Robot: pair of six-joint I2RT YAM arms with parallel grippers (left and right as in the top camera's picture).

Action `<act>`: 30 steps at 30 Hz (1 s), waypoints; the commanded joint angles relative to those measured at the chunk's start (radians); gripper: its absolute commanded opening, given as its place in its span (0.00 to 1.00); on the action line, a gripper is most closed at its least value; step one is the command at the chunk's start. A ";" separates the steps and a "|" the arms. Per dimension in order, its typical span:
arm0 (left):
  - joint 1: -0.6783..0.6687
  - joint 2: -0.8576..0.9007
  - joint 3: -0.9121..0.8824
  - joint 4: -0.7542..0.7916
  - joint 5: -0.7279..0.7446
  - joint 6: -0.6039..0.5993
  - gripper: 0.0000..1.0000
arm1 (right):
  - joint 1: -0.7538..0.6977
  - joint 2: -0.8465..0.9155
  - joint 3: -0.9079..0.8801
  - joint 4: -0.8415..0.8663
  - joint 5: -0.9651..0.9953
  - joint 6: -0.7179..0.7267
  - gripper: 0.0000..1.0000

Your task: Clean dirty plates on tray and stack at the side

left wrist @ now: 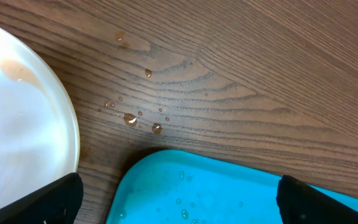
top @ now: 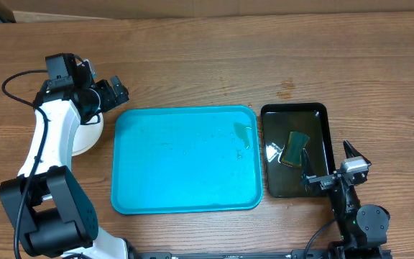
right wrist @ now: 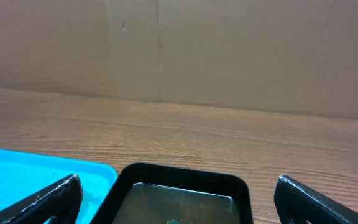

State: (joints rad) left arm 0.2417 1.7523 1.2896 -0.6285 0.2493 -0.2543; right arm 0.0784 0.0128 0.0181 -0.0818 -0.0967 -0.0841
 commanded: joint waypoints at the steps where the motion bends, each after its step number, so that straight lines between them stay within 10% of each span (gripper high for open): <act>1: -0.006 -0.025 0.022 0.000 -0.006 0.019 1.00 | -0.006 -0.010 -0.010 0.005 0.005 -0.010 1.00; 20: -0.019 -0.040 0.022 -0.001 -0.006 0.019 1.00 | -0.006 -0.010 -0.010 0.005 0.005 -0.010 1.00; 30: -0.061 -0.370 0.022 -0.003 -0.005 0.019 1.00 | -0.006 -0.010 -0.010 0.005 0.005 -0.010 1.00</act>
State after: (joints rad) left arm 0.1925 1.5192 1.2896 -0.6323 0.2493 -0.2543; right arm 0.0784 0.0128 0.0181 -0.0818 -0.0963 -0.0864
